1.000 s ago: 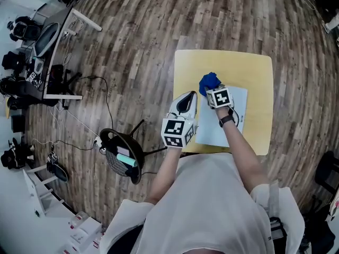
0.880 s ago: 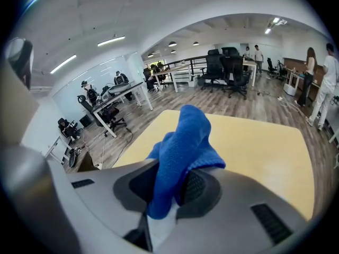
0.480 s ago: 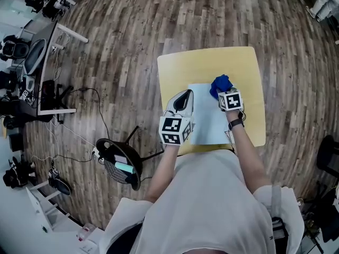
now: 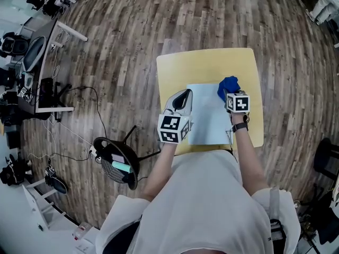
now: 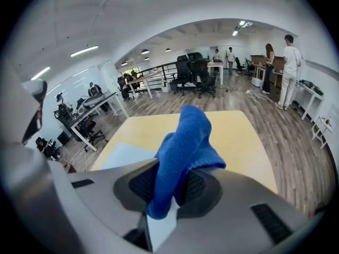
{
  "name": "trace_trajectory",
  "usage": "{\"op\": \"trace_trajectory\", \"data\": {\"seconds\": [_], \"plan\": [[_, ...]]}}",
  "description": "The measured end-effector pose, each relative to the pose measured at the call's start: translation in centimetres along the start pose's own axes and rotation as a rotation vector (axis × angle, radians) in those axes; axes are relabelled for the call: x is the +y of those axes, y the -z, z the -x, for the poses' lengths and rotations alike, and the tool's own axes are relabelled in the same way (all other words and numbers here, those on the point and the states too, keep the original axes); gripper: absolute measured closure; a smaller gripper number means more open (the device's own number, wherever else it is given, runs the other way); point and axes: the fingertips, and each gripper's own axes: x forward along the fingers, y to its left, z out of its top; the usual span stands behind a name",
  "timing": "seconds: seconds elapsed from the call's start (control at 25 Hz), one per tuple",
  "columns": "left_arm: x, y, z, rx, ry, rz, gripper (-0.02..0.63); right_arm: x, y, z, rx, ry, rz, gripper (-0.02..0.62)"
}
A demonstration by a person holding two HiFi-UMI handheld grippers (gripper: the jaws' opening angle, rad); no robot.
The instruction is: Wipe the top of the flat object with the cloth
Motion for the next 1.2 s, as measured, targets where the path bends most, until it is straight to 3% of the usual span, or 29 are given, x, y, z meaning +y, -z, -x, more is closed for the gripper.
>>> {"op": "trace_trajectory", "data": {"seconds": [0.32,0.56,0.72,0.84,0.96,1.2], "plan": [[3.8,0.2,3.0,-0.011,-0.083,0.036,0.598,15.6,-0.7,-2.4,0.019,-0.265,0.239,0.515],[5.6,1.0,5.4,-0.007,-0.129,0.047,0.598,22.6,0.6,-6.0,0.082,-0.359,0.251,0.515],[5.7,1.5,6.5,0.001,-0.13,0.039,0.598,22.7,2.3,-7.8,0.134,-0.336,0.24,0.515],[5.7,1.6,6.7,0.004,-0.124,0.035,0.598,21.2,2.3,-7.8,0.122,-0.327,0.158,0.514],[5.0,1.6,5.8,0.008,-0.1,0.034,0.598,19.0,2.0,-6.9,0.106,-0.322,0.075,0.511],[2.6,1.3,4.2,0.012,-0.024,0.013,0.598,13.0,2.0,-4.2,0.076,-0.23,0.041,0.509]]}}
